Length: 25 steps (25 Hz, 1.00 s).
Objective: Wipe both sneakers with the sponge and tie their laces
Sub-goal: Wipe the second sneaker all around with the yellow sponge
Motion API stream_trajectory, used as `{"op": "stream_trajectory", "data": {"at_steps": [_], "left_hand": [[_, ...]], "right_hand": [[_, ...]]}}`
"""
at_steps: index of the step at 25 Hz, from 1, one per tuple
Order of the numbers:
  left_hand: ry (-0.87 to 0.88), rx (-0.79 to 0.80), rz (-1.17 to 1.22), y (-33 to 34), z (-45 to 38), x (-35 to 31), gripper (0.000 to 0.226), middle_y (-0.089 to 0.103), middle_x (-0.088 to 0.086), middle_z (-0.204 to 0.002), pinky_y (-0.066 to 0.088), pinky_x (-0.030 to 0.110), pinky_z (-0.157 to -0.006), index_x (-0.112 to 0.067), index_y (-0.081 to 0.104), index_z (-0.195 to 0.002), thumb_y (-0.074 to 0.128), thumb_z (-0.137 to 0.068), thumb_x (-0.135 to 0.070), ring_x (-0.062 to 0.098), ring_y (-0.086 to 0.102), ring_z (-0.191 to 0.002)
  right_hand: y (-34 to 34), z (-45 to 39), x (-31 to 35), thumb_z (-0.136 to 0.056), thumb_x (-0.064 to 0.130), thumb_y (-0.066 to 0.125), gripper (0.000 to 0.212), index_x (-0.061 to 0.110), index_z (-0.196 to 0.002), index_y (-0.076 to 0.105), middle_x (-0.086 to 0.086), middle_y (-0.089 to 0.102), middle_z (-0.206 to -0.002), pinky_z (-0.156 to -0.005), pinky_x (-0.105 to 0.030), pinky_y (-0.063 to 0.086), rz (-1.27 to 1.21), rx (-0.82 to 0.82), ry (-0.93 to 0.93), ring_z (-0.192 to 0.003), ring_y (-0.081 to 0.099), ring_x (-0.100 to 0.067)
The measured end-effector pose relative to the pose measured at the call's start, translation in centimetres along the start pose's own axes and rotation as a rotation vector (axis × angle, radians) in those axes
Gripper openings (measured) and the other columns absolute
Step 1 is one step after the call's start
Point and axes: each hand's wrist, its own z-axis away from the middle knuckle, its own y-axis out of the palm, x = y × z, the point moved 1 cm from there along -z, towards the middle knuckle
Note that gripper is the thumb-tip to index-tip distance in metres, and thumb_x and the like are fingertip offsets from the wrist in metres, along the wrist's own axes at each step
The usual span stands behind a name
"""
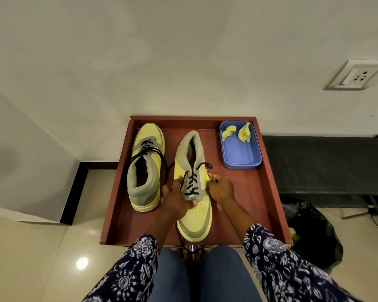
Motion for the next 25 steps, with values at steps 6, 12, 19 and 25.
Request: {"op": "stream_trajectory", "data": {"at_steps": [6,12,19,25], "left_hand": [[-0.013,-0.020,0.011,0.2,-0.1,0.1,0.087,0.024,0.014,-0.129,0.034,0.039,-0.107,-0.023,0.020,-0.143,0.074,-0.074,-0.023,0.030,0.034,-0.126],[0.014,-0.031,0.007,0.1,0.2,-0.2,0.085,0.024,0.016,-0.131,0.031,0.032,-0.104,-0.019,0.019,-0.143,0.072,-0.077,-0.021,0.027,0.027,-0.128],[0.012,-0.016,0.023,0.0,0.3,-0.2,0.087,0.024,0.016,-0.131,0.031,0.035,-0.108,-0.021,0.019,-0.144,0.073,-0.076,-0.022,0.029,0.029,-0.128],[0.011,-0.008,0.015,0.0,0.2,-0.1,0.088,0.024,0.015,-0.132,0.030,0.038,-0.110,-0.022,0.017,-0.144,0.073,-0.076,-0.023,0.028,0.026,-0.130]], "right_hand": [[1.1,1.6,1.4,-0.086,-0.005,0.050,0.038,0.008,-0.120,0.061,-0.011,0.063,-0.116,-0.092,-0.017,0.041,0.132,-0.159,-0.249,-0.108,0.058,-0.023],[0.8,3.9,-0.8,-0.083,-0.010,0.052,0.037,0.004,-0.115,0.063,-0.014,0.063,-0.107,-0.084,-0.019,0.044,0.317,-0.131,-0.441,-0.099,0.059,-0.025],[-0.6,4.7,-2.6,-0.083,-0.012,0.049,0.034,0.001,-0.111,0.065,-0.010,0.063,-0.115,-0.085,0.001,0.031,0.177,-0.129,-0.268,-0.102,0.052,-0.009],[-0.3,2.6,-1.9,-0.084,-0.004,0.052,0.031,0.006,-0.108,0.068,-0.007,0.069,-0.111,-0.096,-0.034,0.050,-0.026,-0.156,0.019,-0.101,0.062,-0.017]]}}
